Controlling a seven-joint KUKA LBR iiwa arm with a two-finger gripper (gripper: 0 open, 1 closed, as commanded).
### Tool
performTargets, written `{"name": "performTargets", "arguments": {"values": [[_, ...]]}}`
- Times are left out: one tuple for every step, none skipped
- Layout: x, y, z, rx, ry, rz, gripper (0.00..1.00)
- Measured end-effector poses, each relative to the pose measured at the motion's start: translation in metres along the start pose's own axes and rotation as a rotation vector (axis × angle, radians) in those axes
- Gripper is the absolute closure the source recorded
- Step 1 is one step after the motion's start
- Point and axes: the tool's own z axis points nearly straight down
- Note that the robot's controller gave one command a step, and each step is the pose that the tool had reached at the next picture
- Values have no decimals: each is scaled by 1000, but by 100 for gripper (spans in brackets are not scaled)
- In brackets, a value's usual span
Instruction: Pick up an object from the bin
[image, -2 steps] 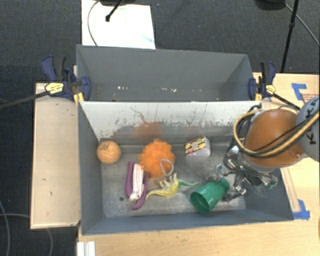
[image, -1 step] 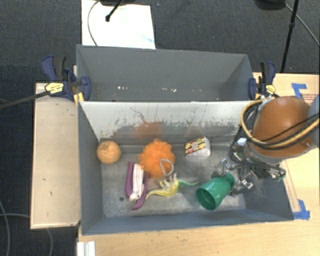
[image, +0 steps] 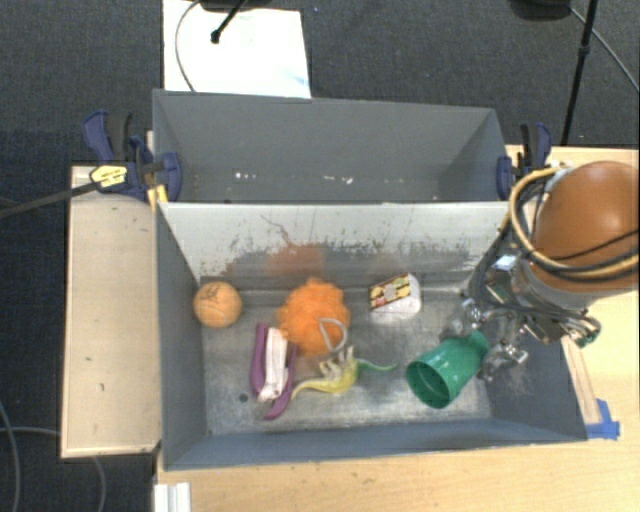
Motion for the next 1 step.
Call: {"name": "performTargets", "arguments": {"values": [[-1,-1,-14,3,-2,3,100]]}}
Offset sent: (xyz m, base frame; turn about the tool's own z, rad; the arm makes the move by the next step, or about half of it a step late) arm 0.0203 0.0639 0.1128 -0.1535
